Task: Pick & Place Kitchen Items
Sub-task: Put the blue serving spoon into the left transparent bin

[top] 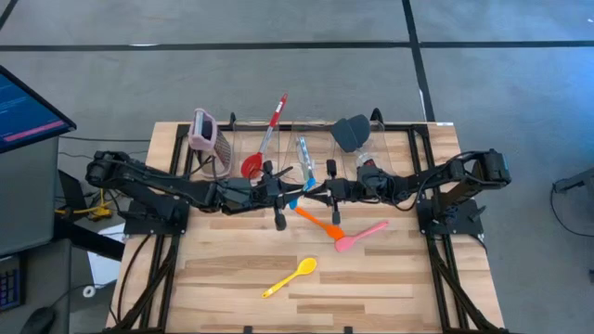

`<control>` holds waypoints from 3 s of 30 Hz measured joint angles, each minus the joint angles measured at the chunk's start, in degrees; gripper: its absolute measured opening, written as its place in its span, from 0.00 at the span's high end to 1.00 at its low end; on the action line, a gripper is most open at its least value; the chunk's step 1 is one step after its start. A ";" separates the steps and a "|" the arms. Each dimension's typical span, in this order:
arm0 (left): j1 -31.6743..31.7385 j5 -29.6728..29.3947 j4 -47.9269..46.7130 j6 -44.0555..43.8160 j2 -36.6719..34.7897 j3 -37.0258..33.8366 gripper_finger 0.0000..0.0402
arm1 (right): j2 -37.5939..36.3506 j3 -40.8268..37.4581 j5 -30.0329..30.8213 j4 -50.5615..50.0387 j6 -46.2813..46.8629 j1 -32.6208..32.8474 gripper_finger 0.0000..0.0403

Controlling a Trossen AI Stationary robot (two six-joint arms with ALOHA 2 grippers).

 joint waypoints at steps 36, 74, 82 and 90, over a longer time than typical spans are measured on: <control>3.64 12.24 13.53 -0.71 7.86 -0.04 0.99 | 0.00 0.00 -0.03 3.20 0.47 1.64 0.65; 3.64 11.98 13.21 -0.71 7.39 -0.02 0.88 | -0.07 0.13 0.71 2.80 -0.27 1.70 0.94; 3.60 9.49 13.92 -0.86 6.84 0.13 0.73 | 0.02 0.00 0.94 1.65 -0.39 1.62 0.94; 3.60 9.14 13.70 -0.64 6.84 0.13 0.66 | 0.02 0.00 0.87 1.54 -0.37 1.63 0.94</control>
